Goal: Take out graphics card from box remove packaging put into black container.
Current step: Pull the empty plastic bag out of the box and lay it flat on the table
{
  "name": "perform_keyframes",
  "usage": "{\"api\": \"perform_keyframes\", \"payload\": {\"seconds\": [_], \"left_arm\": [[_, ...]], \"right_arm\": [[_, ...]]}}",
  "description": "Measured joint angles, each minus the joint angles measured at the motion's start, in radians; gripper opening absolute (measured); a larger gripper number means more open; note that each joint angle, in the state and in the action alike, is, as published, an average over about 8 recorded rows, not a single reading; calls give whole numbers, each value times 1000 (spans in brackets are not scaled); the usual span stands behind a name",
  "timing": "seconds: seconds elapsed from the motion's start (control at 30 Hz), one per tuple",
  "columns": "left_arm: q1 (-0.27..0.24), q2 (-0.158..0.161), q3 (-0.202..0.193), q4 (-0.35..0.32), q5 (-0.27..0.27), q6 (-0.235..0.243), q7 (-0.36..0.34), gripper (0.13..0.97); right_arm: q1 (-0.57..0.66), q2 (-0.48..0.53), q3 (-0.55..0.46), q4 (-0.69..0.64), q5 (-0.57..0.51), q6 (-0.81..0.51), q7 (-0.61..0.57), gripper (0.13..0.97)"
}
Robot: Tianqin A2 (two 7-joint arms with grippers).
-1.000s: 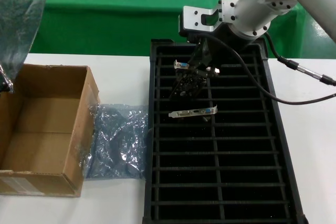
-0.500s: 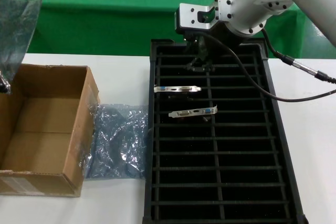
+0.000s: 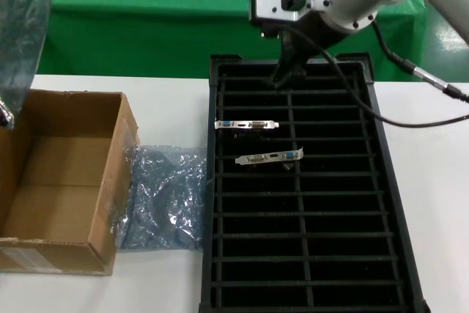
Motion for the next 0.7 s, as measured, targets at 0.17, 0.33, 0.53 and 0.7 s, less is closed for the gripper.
{"api": "perform_keyframes", "payload": {"seconds": [0.17,0.33,0.53,0.7], "left_arm": [[47,-94,139,-81,-107,-77,-190,138],[74,-259,365,-196,-315,-190,-417,138],[28,-469,642,-310,-486,-314,-692,138],[-37,-597,837,-360,-523,-390,-889,138]], "right_arm": [[22,0,0,-29,0,49,6,497],[38,0,0,-69,-6,126,14,602],[39,0,1,-123,30,221,-4,726],[34,0,20,-177,64,272,-39,821]]}}
